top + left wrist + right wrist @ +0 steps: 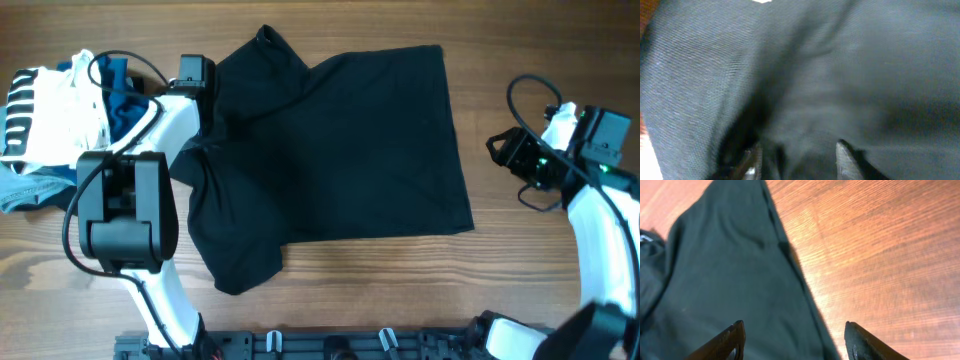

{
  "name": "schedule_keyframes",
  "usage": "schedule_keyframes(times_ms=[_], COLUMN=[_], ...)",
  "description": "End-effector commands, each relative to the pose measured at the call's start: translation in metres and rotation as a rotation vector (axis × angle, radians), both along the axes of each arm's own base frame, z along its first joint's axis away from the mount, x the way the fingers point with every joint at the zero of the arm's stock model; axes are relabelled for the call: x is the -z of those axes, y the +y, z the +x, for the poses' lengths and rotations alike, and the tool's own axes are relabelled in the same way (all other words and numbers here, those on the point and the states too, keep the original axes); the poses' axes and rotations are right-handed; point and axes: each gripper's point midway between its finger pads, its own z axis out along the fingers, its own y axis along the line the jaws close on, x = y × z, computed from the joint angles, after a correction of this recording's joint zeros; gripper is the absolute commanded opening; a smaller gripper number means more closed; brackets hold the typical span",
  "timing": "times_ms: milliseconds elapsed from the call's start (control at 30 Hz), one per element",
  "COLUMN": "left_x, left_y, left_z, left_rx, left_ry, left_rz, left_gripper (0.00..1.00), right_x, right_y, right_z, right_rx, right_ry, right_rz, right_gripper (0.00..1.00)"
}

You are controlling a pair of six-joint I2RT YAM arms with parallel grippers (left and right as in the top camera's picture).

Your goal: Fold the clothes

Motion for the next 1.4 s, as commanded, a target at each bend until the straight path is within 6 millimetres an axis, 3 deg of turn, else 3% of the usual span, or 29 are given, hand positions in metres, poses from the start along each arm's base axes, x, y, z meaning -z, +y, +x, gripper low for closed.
schedule_keyframes(times_ms=[0,167,233,300,400,467,600,633,733,833,967,1000,1033,1100,1267,1367], left_x=[-0.049,-0.093,-0.108,-0.115,-0.115,-0.113,-0.115,-0.116,-0.118,-0.118,-0.117,-0.114,-0.111,-0.101,-0.069,-0.057], left_y=[-0.024,-0.037,-0.051,-0.063,-0.065,-0.065,-0.065,-0.066,-0.066,-0.069,-0.082,-0.086,-0.089,-0.093,-0.11,-0.118], left_z=[0.016,0.028,0.028,0.025,0.02,0.017,0.021,0.022,0.025,0.028,0.034,0.038,0.041,0.05,0.062,0.065], left_rx=[0.061,0.103,0.207,0.298,0.333,0.331,0.333,0.334,0.347,0.403,0.524,0.549,0.56,0.568,0.603,0.621], left_ry=[-0.15,-0.278,-0.306,-0.314,-0.296,-0.284,-0.299,-0.307,-0.322,-0.33,-0.348,-0.356,-0.362,-0.373,-0.369,-0.369], left_rz=[-0.063,-0.119,-0.161,-0.2,-0.204,-0.205,-0.204,-0.203,-0.198,-0.176,-0.132,-0.124,-0.121,-0.12,-0.179,-0.216], left_gripper=[0.63,0.65,0.65,0.65,0.66,0.67,0.68,0.68,0.69,0.7,0.71,0.72,0.72,0.72,0.72,0.7], right_x=[0.029,0.077,0.1,0.12,0.138,0.142,0.144,0.144,0.135,0.108,0.066,0.057,0.048,0.036,0.021,0.019], right_y=[0.005,0.041,0.06,0.064,0.06,0.062,0.062,0.056,0.025,-0.021,-0.058,-0.062,-0.064,-0.064,-0.049,-0.03], right_z=[0.025,0.057,0.066,0.069,0.065,0.063,0.057,0.054,0.045,0.031,0.02,0.018,0.018,0.016,0.02,0.025], right_rx=[-0.04,-0.131,-0.15,-0.098,-0.046,-0.047,-0.067,-0.05,0.077,0.26,0.371,0.385,0.392,0.395,0.305,0.189], right_ry=[0.014,0.018,0.033,0.076,0.128,0.143,0.164,0.178,0.217,0.23,0.178,0.159,0.141,0.116,0.064,0.038], right_rz=[0.007,0.033,0.051,0.04,0.003,0.005,-0.005,-0.019,-0.085,-0.184,-0.259,-0.262,-0.26,-0.262,-0.226,-0.168], right_gripper=[0.64,0.64,0.64,0.64,0.64,0.53,0.1,0.04,0.04,0.04,0.04,0.11,0.54,0.86,0.89,0.83])
